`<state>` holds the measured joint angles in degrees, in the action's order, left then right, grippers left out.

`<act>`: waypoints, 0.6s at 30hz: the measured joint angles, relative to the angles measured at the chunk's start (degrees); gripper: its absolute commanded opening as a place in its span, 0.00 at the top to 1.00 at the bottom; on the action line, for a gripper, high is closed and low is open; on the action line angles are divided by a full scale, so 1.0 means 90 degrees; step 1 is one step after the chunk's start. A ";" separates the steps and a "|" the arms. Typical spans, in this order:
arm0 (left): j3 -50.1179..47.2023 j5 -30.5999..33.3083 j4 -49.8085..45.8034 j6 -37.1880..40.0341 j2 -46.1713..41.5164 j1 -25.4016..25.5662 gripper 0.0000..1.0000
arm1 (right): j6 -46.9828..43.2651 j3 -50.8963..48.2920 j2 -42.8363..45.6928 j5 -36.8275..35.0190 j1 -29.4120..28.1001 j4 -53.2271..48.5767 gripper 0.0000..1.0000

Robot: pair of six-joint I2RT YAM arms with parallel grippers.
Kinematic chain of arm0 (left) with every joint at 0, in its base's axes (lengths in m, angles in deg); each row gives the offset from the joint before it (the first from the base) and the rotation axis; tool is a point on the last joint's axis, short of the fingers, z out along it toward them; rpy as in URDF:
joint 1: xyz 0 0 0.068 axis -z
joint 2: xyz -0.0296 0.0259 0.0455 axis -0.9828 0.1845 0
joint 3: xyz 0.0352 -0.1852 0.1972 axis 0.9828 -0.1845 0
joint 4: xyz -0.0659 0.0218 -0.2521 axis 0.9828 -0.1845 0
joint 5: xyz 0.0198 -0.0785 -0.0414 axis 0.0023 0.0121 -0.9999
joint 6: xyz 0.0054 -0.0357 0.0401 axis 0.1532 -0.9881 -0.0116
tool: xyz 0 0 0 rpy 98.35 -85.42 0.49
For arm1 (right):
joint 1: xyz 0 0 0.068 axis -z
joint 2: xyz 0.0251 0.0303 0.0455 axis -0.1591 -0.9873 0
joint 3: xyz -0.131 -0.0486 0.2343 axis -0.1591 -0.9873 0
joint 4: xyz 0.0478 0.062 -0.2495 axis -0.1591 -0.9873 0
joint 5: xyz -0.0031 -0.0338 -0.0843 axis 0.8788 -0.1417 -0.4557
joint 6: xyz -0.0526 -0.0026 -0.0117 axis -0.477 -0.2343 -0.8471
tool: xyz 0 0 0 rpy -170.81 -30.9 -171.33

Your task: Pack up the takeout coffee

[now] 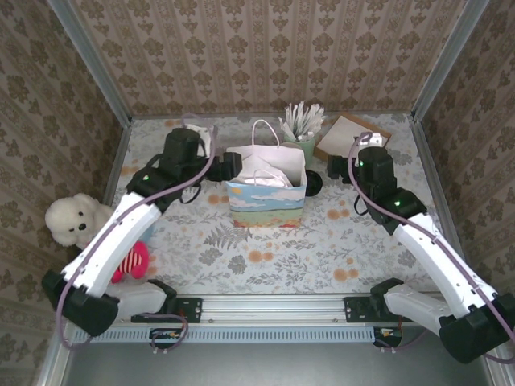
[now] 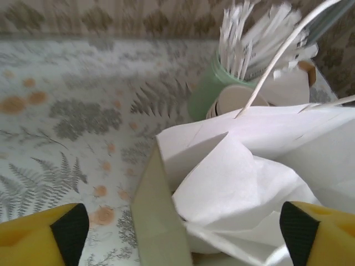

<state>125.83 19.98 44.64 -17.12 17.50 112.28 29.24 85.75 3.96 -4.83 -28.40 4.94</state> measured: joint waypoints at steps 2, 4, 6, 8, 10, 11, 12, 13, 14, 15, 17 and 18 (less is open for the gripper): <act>-0.0189 0.0566 0.0029 0.0185 -0.0469 -0.0022 0.00 | 0.0114 -0.0515 0.0126 -0.0187 0.0202 0.0347 0.00; -0.0532 0.1285 0.0119 0.0335 -0.0908 -0.0143 0.00 | 0.0260 -0.1183 0.0325 -0.0350 0.0529 0.0746 0.00; -0.1027 0.2011 0.0289 0.0420 -0.1282 -0.0398 0.00 | 0.0391 -0.1753 0.0440 -0.0481 0.0894 0.1071 0.00; -0.1620 0.2623 0.0464 0.0415 -0.1562 -0.0801 0.00 | 0.0478 -0.2205 0.0447 -0.0551 0.1260 0.1319 0.00; -0.2314 0.3160 0.0699 0.0410 -0.1753 -0.1302 0.00 | 0.0551 -0.2562 0.0401 -0.0546 0.1620 0.1532 0.00; -0.2582 0.3337 0.0809 0.0418 -0.1792 -0.1467 0.00 | 0.0559 -0.2684 0.0350 -0.0491 0.1790 0.1610 0.00; -0.2900 0.3548 0.0962 0.0442 -0.1809 -0.1630 0.00 | 0.0556 -0.2790 0.0270 -0.0391 0.1967 0.1729 0.00; -0.3198 0.3730 0.1129 0.0474 -0.1797 -0.1746 0.00 | 0.0551 -0.2880 0.0170 -0.0260 0.2127 0.1863 0.00; -0.3449 0.3874 0.1321 0.0534 -0.1768 -0.1841 0.00 | 0.0539 -0.2963 0.0063 -0.0129 0.2268 0.2013 0.00; -0.3699 0.3985 0.1554 0.0595 -0.1712 -0.1943 0.00 | 0.0522 -0.3053 -0.0073 0.0027 0.2407 0.2210 0.00; -0.4068 0.4041 0.1987 0.0709 -0.1576 -0.2164 0.00 | 0.0444 -0.3228 -0.0335 0.0321 0.2599 0.2620 0.00; -0.4274 0.4019 0.2254 0.0784 -0.1489 -0.2329 0.00 | 0.0384 -0.3327 -0.0469 0.0493 0.2679 0.2856 0.00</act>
<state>87.37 56.15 64.92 -10.06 4.10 91.31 32.69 55.81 -0.26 -0.39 -4.29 30.65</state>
